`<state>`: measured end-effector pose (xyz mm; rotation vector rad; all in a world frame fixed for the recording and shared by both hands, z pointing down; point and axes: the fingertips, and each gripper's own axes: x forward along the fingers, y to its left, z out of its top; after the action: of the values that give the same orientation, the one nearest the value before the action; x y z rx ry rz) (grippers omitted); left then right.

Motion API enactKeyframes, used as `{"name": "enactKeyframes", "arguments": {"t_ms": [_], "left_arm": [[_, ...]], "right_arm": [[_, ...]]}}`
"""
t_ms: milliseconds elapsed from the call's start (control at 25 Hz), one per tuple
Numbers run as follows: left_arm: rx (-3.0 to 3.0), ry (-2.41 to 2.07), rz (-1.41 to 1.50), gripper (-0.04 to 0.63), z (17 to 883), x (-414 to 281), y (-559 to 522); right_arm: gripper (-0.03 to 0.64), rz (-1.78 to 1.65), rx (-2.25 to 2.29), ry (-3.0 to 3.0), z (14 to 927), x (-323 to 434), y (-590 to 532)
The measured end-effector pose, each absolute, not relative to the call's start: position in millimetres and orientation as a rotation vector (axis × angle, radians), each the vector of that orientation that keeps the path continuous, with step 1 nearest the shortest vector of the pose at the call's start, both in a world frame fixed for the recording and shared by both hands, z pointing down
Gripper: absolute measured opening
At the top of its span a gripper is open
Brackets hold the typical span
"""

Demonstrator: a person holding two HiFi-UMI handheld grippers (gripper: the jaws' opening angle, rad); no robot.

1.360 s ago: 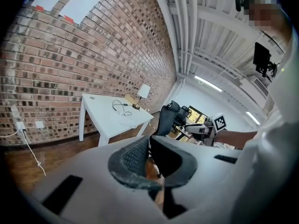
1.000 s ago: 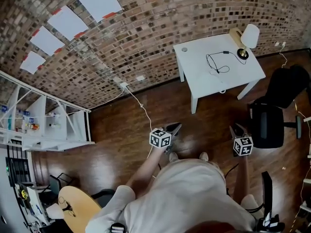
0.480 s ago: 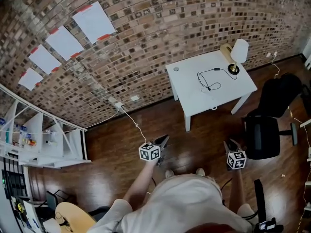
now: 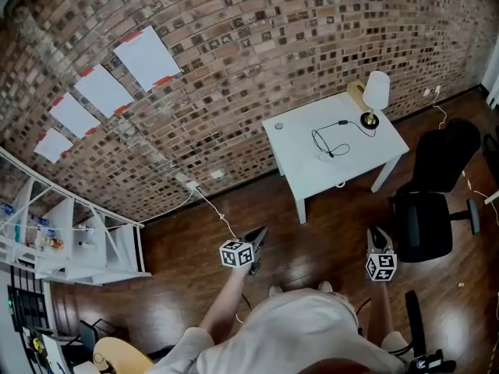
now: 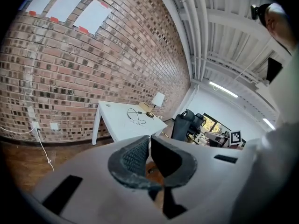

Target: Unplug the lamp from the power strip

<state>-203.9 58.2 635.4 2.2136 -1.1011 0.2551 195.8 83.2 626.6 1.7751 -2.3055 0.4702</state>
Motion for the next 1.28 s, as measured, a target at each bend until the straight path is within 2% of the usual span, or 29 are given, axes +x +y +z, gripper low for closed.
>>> {"name": "enactKeyframes", "arguments": {"t_ms": [320, 680, 1280], "left_arm": [[2.273, -1.049, 0.105, -0.008, 609, -160, 54], [2.165, -0.978, 0.06, -0.008, 623, -121, 88], [2.078, -1.11, 0.013, -0.003, 638, -108, 130]], "right_arm": [[0.043, 0.415, 1.835, -2.285, 616, 227, 84], [0.041, 0.46, 1.709, -2.32, 631, 250, 94], [0.017, 0.324, 1.259, -2.435, 649, 221, 94]]}}
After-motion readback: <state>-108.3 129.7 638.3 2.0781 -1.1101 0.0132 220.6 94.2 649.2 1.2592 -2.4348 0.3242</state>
